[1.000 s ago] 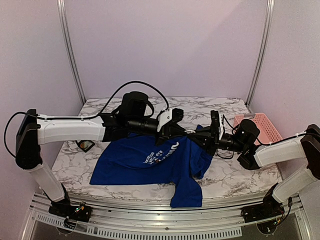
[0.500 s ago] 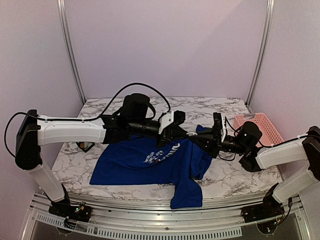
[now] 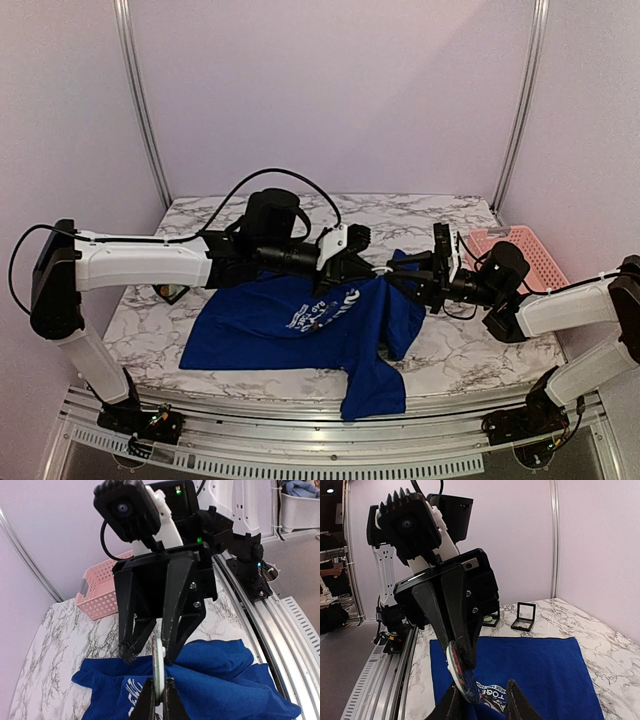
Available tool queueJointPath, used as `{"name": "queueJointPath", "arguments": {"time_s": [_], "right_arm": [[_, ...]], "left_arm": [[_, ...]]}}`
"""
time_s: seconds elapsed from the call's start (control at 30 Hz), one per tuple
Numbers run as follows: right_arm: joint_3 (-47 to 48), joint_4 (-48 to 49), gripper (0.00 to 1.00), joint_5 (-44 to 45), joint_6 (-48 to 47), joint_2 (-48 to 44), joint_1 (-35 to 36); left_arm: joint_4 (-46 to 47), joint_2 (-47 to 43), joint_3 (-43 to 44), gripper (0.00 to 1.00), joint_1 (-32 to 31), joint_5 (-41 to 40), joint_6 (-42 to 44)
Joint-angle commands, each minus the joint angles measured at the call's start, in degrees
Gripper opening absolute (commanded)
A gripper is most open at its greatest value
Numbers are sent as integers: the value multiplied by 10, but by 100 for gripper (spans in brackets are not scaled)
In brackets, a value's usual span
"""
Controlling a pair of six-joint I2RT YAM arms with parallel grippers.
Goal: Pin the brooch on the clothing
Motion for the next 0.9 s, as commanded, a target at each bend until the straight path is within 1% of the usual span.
{"name": "queueJointPath", "arguments": {"time_s": [0.0,0.07,0.13,0.2,0.3,0.4,0.5,0.57,0.63,0.7,0.73,0.8,0.83,0.87], "right_arm": [[1,-6,32,-3,-9,-13,-8],[1,-25,35,-13,-19,-21,-9],[5,-64,38,-23,-38,-32,-8],[13,-119,40,-26,-58,-51,-9],[34,-229,43,-25,-89,-77,-11],[45,-285,44,-16,-94,-89,-21],[48,-301,45,13,-80,-93,-25],[55,-319,47,60,-60,-86,-27],[81,-355,50,105,-41,-62,-31],[107,-396,51,129,-21,-35,-36],[121,-412,52,139,-13,-23,-37],[143,-439,53,144,-2,10,-37],[152,-447,53,148,2,20,-37],[161,-456,54,157,6,36,-37]], "left_arm": [[-15,-11,-10,0,-5,16,4],[-15,-10,-10,0,-5,9,6],[-15,-10,-12,0,-5,-2,11],[-14,-10,-17,0,-5,-13,25],[-7,-6,-31,0,-4,-21,53],[-2,2,-43,0,-4,-22,72],[5,11,-57,0,-4,-17,100],[4,17,-67,0,-7,-6,127],[0,23,-74,0,-11,-2,147],[-5,28,-80,1,-13,-1,158],[-5,28,-85,5,-14,-1,165],[-13,26,-95,18,-16,0,190],[-20,24,-100,28,-17,0,206],[-31,22,-103,40,-18,2,222]]}}
